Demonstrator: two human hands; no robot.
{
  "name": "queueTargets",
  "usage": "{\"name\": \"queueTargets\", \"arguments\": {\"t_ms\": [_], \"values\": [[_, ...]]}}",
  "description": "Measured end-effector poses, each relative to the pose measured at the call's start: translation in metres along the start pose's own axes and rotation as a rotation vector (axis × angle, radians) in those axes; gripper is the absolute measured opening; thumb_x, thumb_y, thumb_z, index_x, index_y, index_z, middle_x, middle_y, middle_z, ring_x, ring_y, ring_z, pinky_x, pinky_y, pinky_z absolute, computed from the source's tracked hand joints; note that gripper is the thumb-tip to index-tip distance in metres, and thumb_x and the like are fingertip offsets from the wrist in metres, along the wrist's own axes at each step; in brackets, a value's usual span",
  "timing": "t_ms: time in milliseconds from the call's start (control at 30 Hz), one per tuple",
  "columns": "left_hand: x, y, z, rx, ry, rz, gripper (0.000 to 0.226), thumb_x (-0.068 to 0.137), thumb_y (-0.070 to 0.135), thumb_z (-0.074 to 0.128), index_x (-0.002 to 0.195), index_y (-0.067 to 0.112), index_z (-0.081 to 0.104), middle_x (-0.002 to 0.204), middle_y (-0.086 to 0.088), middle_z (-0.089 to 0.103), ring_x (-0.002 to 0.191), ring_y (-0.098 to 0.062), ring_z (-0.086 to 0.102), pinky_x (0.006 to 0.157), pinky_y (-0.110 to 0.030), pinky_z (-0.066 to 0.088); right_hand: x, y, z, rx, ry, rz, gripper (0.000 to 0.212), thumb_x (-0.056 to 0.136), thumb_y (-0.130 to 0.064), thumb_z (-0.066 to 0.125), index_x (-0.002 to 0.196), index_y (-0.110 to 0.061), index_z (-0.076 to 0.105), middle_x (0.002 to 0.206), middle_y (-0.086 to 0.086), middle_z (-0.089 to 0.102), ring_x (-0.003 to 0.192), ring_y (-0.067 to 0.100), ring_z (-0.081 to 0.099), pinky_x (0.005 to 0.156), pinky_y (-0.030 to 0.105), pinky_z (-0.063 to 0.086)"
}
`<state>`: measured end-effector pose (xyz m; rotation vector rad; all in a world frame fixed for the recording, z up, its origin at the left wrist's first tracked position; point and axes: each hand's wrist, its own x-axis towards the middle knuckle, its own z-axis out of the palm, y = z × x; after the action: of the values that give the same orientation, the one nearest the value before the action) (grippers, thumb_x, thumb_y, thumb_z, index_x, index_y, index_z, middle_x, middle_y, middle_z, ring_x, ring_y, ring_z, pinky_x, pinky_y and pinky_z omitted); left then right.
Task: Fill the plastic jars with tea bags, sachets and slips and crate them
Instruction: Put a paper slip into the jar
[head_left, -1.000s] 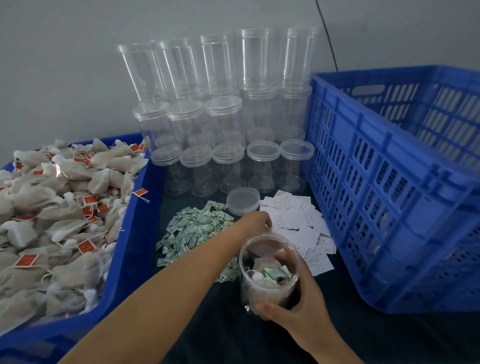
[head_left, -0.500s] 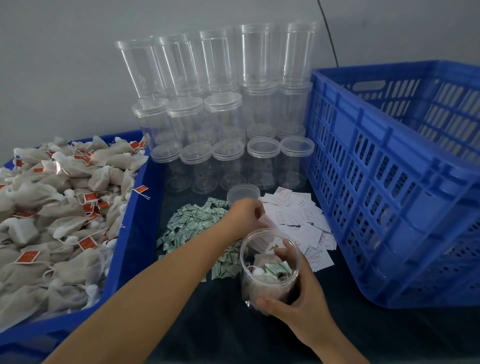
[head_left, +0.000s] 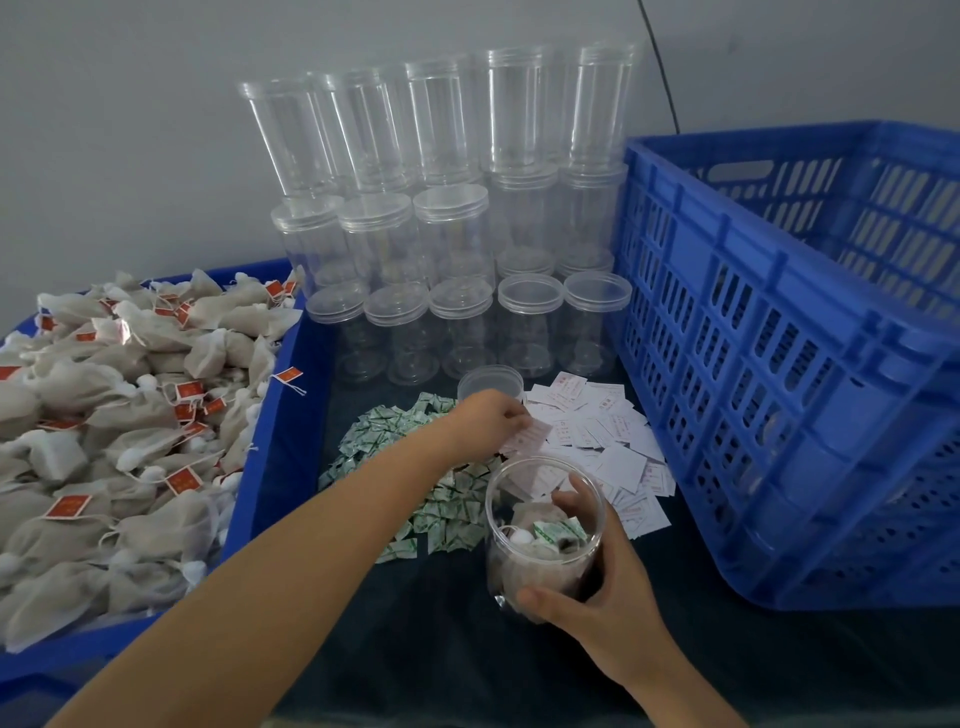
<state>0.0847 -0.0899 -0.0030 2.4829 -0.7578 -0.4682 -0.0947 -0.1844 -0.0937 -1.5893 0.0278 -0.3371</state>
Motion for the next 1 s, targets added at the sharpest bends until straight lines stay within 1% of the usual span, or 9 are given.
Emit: {"name": "queueTargets", "arguments": {"t_ms": [133,233,333,433,533,667,800,867,1000], "values": [[-0.017,0.007,-0.028,-0.166,0.036,-0.021,0.018,0.095,0.004,0.048,0.09,0.012,0.063,0.078,-0.002,0.062,0.049,0.004,0.057,0.045,-0.009,0.041,0.001,-0.002,0.0,0.011,-0.013,-0.013,0.096,0.049,-0.038,0.088,0.134,-0.033,0.046,0.13,0.002,0.057,0.117,-0.001,0.059,0.089,0.011,0.047],[-0.037,0.016,-0.046,-0.386,0.054,0.005,0.02,0.09,0.0,0.058,0.082,0.018,0.063,0.082,0.0,0.067,0.06,0.001,0.064,0.057,-0.011,0.05,0.001,-0.003,0.001,0.004,-0.018,-0.019,0.094,0.05,-0.04,0.087,0.133,-0.032,0.045,0.13,0.003,0.057,0.116,-0.002,0.058,0.09,0.01,0.045],[-0.06,0.024,-0.058,-0.392,0.052,0.032,0.015,0.084,0.003,0.068,0.084,0.017,0.063,0.085,-0.004,0.072,0.064,-0.003,0.067,0.06,-0.014,0.052,0.001,-0.003,0.001,-0.005,-0.016,-0.009,0.097,0.048,-0.043,0.087,0.134,-0.033,0.044,0.131,-0.002,0.056,0.116,-0.005,0.056,0.09,0.008,0.044],[-0.083,0.032,-0.063,-0.335,-0.002,0.069,0.012,0.083,0.009,0.071,0.082,0.018,0.063,0.085,-0.005,0.074,0.07,-0.012,0.069,0.062,-0.018,0.056,0.0,0.0,0.0,-0.01,-0.017,0.003,0.102,0.047,-0.044,0.088,0.138,-0.035,0.041,0.133,-0.004,0.055,0.121,-0.002,0.054,0.095,0.011,0.044],[-0.099,0.039,-0.057,-0.216,-0.081,0.09,0.004,0.086,0.017,0.068,0.084,0.018,0.066,0.084,-0.002,0.074,0.077,-0.016,0.07,0.07,-0.022,0.057,0.001,0.002,0.0,-0.013,-0.018,-0.005,0.1,0.052,-0.032,0.092,0.139,-0.032,0.042,0.134,-0.005,0.057,0.125,0.005,0.055,0.102,0.024,0.047],[-0.102,0.046,-0.037,0.025,-0.071,0.186,0.002,0.087,0.024,0.066,0.086,0.023,0.068,0.081,0.011,0.07,0.072,0.002,0.062,0.065,-0.01,0.049,0.0,0.001,0.001,-0.011,-0.016,0.005,0.098,0.05,-0.042,0.089,0.136,-0.036,0.043,0.134,-0.013,0.056,0.124,-0.004,0.053,0.097,0.013,0.045],[-0.099,0.054,-0.02,0.194,-0.019,0.315,0.009,0.089,0.02,0.063,0.093,0.017,0.071,0.077,0.015,0.057,0.067,0.007,0.052,0.064,-0.004,0.039,0.0,0.001,0.001,-0.002,-0.009,-0.005,0.098,0.05,-0.041,0.088,0.137,-0.037,0.043,0.132,-0.006,0.059,0.124,0.005,0.056,0.096,0.02,0.049],[-0.096,0.057,-0.015,0.268,-0.005,0.351,0.012,0.089,0.02,0.062,0.095,0.016,0.071,0.082,0.012,0.06,0.071,0.0,0.051,0.066,-0.009,0.04,0.001,0.0,0.001,-0.002,0.001,-0.02,0.093,0.053,-0.037,0.089,0.136,-0.033,0.046,0.128,-0.01,0.063,0.122,0.007,0.059,0.092,0.017,0.049],[-0.092,0.061,-0.008,0.434,-0.008,0.355,0.018,0.09,0.019,0.057,0.102,0.017,0.07,0.101,0.001,0.066,0.093,-0.017,0.058,0.08,-0.036,0.05,0.002,-0.002,0.002,-0.001,0.01,-0.027,0.089,0.058,-0.031,0.088,0.137,-0.027,0.047,0.127,-0.019,0.063,0.12,0.002,0.059,0.09,0.012,0.048]]}}
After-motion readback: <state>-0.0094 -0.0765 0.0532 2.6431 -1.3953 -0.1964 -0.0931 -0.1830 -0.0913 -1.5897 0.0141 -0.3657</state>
